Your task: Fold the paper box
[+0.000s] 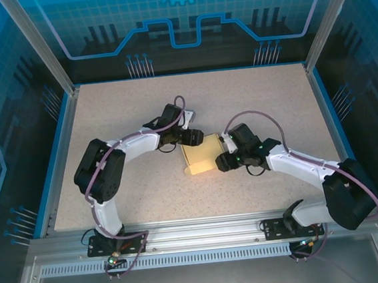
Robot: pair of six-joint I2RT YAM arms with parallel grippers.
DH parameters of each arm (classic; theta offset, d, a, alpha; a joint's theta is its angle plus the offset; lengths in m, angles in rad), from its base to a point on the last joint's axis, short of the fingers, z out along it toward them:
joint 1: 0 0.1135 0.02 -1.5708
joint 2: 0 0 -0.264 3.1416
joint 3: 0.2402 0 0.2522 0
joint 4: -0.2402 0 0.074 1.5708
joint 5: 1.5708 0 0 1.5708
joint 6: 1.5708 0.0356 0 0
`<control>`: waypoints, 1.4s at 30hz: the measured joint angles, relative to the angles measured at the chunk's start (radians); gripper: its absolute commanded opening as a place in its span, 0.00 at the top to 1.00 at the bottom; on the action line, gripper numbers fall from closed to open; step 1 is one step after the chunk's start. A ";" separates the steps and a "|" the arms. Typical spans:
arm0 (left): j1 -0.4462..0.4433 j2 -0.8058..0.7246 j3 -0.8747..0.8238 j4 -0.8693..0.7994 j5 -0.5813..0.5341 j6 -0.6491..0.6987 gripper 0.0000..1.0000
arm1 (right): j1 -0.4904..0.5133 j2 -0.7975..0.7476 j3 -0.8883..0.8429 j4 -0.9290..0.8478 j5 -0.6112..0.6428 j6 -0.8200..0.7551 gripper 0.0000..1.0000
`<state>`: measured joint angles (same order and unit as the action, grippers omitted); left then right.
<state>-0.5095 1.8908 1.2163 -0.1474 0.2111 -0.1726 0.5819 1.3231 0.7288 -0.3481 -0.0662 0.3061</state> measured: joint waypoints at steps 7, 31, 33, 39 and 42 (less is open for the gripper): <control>0.002 0.020 0.043 -0.086 0.082 0.026 0.33 | 0.002 0.052 -0.040 0.031 -0.160 0.015 0.42; 0.011 -0.034 -0.075 -0.027 0.160 -0.056 0.34 | -0.203 0.203 0.005 0.159 -0.336 0.053 0.40; 0.011 -0.034 -0.075 -0.027 0.145 -0.058 0.34 | -0.205 0.188 -0.017 0.159 -0.336 0.056 0.38; 0.011 -0.033 -0.075 -0.031 0.107 -0.057 0.37 | -0.217 0.130 -0.055 0.167 -0.339 0.068 0.38; 0.011 -0.031 -0.075 -0.031 0.099 -0.057 0.38 | -0.217 0.110 -0.075 0.196 -0.348 0.092 0.37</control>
<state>-0.4984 1.8599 1.1416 -0.1787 0.3099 -0.2295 0.3653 1.4334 0.6540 -0.1520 -0.4141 0.3977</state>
